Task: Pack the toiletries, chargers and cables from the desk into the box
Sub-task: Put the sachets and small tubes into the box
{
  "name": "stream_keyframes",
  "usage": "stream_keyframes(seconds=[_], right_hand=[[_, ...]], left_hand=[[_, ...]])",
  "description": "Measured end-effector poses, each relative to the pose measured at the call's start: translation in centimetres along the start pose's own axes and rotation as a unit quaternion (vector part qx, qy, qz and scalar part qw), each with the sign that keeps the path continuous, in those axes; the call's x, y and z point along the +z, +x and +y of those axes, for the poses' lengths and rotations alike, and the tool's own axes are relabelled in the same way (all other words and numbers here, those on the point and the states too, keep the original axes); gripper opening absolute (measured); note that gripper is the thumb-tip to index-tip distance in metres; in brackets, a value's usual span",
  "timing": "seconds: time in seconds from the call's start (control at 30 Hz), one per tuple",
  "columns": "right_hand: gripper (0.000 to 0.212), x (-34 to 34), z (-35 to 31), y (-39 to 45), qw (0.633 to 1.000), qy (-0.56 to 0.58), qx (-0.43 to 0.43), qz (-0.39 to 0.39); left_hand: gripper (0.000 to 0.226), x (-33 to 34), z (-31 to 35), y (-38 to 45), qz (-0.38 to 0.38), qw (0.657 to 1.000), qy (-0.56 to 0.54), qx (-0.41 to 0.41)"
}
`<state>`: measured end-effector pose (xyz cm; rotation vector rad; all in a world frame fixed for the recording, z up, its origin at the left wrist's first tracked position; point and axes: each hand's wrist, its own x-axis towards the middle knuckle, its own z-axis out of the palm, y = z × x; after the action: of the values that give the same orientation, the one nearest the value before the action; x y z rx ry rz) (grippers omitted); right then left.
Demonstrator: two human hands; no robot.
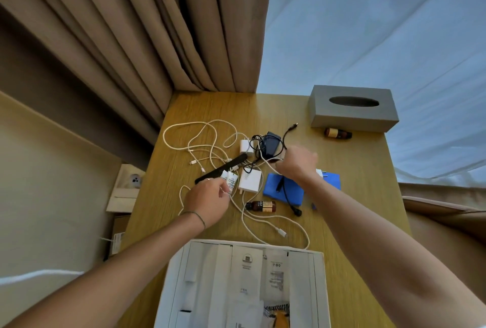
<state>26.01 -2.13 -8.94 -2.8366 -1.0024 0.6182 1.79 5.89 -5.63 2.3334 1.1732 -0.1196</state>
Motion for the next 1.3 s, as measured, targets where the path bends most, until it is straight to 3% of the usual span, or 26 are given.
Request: stream_keyframes(seconds=[0.1,0.23,0.5,0.73,0.97,1.17,1.3], right_hand=[[0.032,0.1,1.0,-0.8,0.975,0.217,0.042,0.012],[0.027,-1.2,1.8,-2.2,0.894,0.441,0.073,0.021],[0.026,-3.3,2.7,-7.2,0.815,0.573,0.084,0.027],[0.013,-4.8,3.2,-11.3,0.815,0.573,0.085,0.017],[0.002,-5.1,2.7,-17.2,0.827,0.561,0.043,0.016],[0.002,-3.8,2.4,-22.0,0.878,0.479,0.010,0.010],[0.014,-2.6,1.6,-24.7,0.915,0.402,-0.013,0.028]], left_hand=[[0.012,0.1,-0.4,0.8,-0.008,1.000,0.007,-0.013],[0.017,0.7,-0.6,2.0,-0.010,0.999,0.022,-0.022],[0.028,2.7,-0.6,3.5,-0.014,0.998,0.057,-0.031],[0.024,3.5,-0.4,4.2,-0.014,0.997,0.071,-0.037],[0.022,2.3,-1.0,3.4,-0.006,0.999,-0.012,-0.031],[0.015,-0.5,-0.8,0.5,0.043,0.992,-0.119,0.000],[0.015,-2.8,0.3,-2.4,0.085,0.974,-0.207,0.037]])
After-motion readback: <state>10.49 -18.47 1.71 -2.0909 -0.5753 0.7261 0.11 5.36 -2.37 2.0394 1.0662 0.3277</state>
